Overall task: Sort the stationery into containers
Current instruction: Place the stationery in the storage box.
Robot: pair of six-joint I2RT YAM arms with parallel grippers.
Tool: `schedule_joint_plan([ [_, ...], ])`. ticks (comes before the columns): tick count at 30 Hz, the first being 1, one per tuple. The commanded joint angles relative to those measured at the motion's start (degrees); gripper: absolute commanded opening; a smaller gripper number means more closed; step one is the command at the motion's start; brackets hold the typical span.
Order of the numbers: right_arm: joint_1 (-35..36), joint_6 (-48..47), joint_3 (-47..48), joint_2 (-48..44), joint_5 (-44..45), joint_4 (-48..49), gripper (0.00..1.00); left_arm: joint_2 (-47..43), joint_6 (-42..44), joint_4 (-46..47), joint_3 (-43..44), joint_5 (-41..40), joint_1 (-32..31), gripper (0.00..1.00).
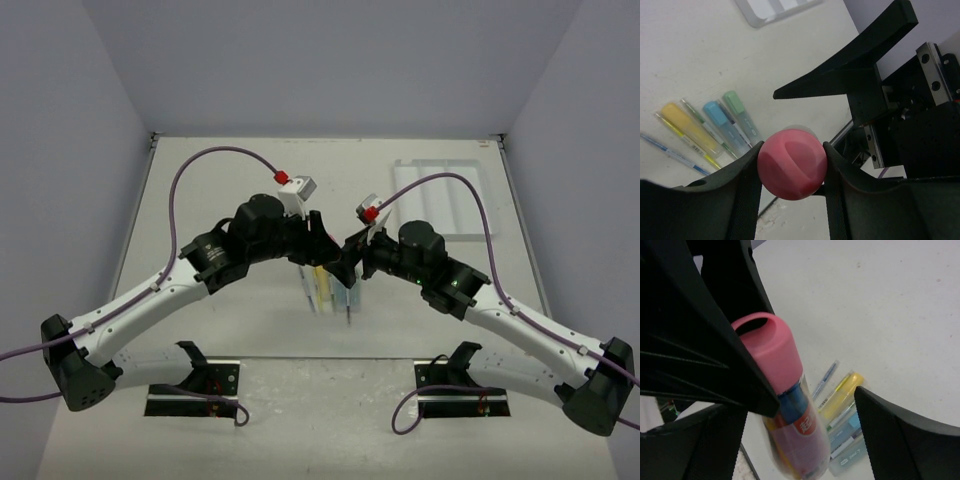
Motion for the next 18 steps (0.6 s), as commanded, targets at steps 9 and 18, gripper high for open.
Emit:
schedule_joint_plan([
  [9,0.42,-4.71,-0.42,2.11,0.12,1.21,0.42,0.94,-2.01,7.93,0.70,6.79,4.89,0.00],
  [18,-4.20,1.67,0.70,4.52,6.76,0.27,0.00,1.98,0.05,1.72,8.60,-11.02,7.26,1.00],
])
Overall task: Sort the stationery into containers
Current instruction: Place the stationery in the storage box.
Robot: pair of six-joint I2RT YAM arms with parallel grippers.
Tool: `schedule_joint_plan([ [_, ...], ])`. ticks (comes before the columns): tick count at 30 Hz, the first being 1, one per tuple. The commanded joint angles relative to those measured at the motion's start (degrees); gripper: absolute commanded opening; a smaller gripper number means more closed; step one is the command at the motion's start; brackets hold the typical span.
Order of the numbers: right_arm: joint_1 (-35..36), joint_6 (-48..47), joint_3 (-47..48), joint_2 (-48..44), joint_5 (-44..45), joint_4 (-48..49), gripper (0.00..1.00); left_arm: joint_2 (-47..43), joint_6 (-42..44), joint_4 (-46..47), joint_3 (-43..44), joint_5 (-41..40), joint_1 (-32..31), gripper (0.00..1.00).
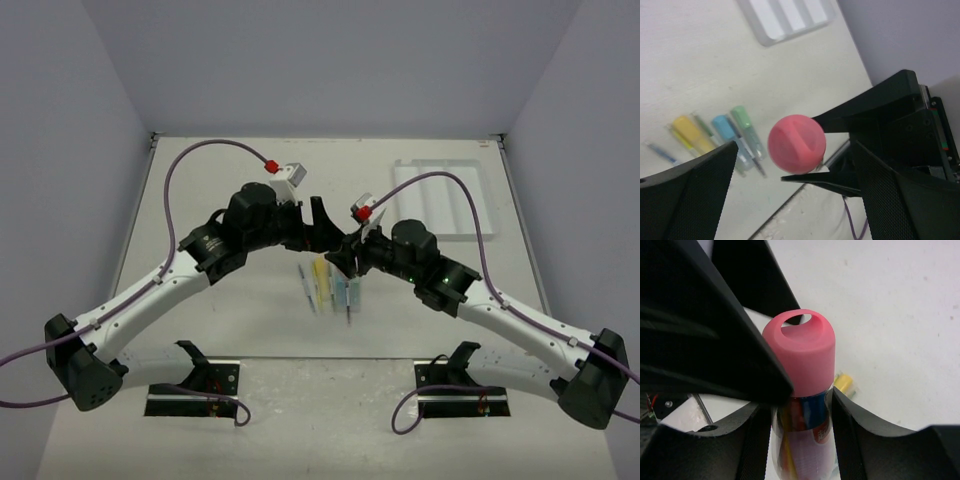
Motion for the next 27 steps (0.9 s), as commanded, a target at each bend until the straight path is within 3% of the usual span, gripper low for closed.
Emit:
schedule_joint_plan([
  [1,-6.25,4.75,1.75,2.17,3.67,-4.36,0.00,0.66,2.38,-5.87,10.78,-18.31,2.60,1.00],
  [4,-14.32,6.97,4.01,4.67,3.79,-9.91,0.00,0.57,3.35,-14.33,16.99,-29.06,6.57,1.00],
  [8,-20.53,6.67,10.78,11.43,10.61,-18.76,0.00,-1.60,5.46,-19.61,20.58,-37.12,10.79,1.00],
  [12,-29.88,5.18,24.51,25.25,14.33,-26.73,0.00,-5.85,9.97,-20.57,15.53,-34.94,10.79,1.00],
  [21,-35.76,-2.13,57.45,53.25,19.19,-38.24,0.00,-15.28,15.62,-24.12,1.16,-32.19,10.79,1.00],
  [27,-36.75,-4.12,66.10,62.11,22.04,-41.40,0.11,-18.61,17.18,-26.01,-1.91,-32.75,10.79,1.00],
])
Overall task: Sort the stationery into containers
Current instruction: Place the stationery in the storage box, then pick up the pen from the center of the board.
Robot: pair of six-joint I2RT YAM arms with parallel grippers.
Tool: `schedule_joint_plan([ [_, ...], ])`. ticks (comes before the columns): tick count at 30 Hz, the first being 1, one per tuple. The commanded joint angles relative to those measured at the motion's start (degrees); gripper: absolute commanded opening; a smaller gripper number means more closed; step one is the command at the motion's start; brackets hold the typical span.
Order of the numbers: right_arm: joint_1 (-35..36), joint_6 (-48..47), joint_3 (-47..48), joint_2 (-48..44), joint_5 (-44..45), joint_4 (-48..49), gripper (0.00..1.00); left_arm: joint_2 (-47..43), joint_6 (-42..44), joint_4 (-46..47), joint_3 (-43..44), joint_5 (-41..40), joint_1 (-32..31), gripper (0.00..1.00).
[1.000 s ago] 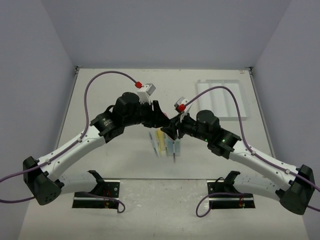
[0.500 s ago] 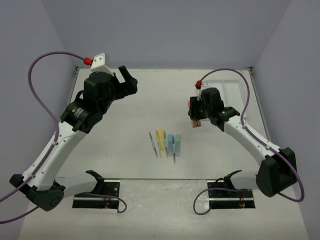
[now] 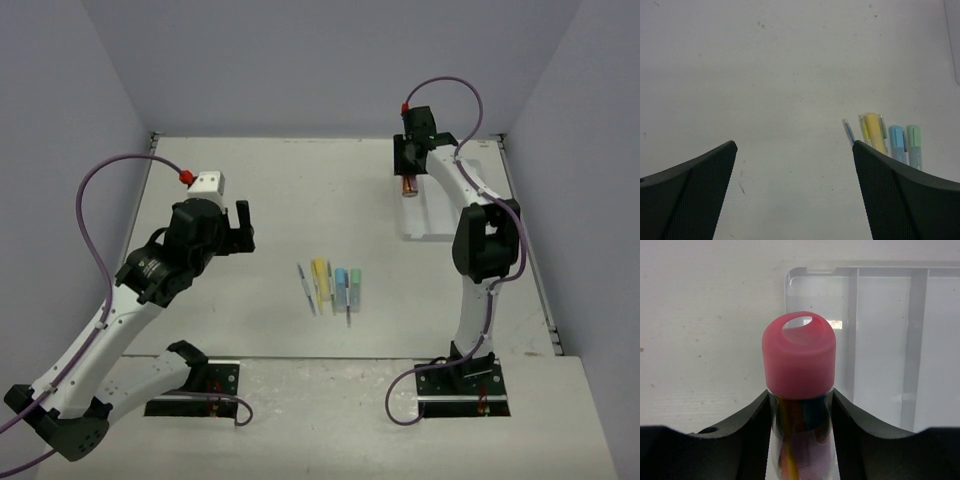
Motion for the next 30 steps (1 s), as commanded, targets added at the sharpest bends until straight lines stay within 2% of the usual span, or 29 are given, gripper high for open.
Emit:
schedule_joint_plan([
  [1,-1.01,-2.62,5.38,3.03,3.41,-5.47,0.13,-2.87,3.41,-0.92,-1.39,-0.63,0.04,1.00],
  [3,-1.26,-2.37,5.31,3.15,3.22,-5.40,0.15,-3.24,3.33,-0.65,-2.77,-0.63,0.04,1.00],
  [6,-1.28,-2.21,4.56,2.87,2.25,-5.42,0.24,-3.77,3.15,0.58,-4.90,-0.69,0.04,1.00],
  [9,-1.28,-1.55,3.81,1.37,1.52,-6.20,0.47,-3.49,3.15,1.56,-7.16,-0.94,0.04,1.00],
  [13,-1.20,-0.48,3.12,-2.44,0.77,-7.34,0.62,-3.33,2.45,2.16,-8.83,-3.96,0.04,1.00],
  [17,0.24,2.90,1.11,-8.79,1.72,-9.19,0.64,-4.59,2.10,5.13,-11.19,-3.86,0.04,1.00],
  [18,0.90,3.94,-2.43,-10.48,1.65,-8.33,0.70,-5.04,2.19,6.22,-12.69,-3.42,0.04,1.00],
  [21,4.55,9.36,-10.62,-17.23,-0.87,-5.44,0.69,-6.04,2.11,7.91,-13.64,-3.89,0.04,1.00],
  [23,8.66,13.99,-19.99,-22.57,-1.70,-3.14,0.69,-6.31,1.84,8.14,-14.07,-5.27,0.04,1.00],
  [26,16.35,20.54,-28.21,-24.75,-0.88,-0.60,0.68,-6.40,1.75,8.26,-14.46,-5.15,0.04,1.00],
  [30,23.07,26.68,-31.86,-23.03,1.27,-1.07,0.63,-6.49,1.75,8.41,-14.69,-4.51,0.04,1.00],
])
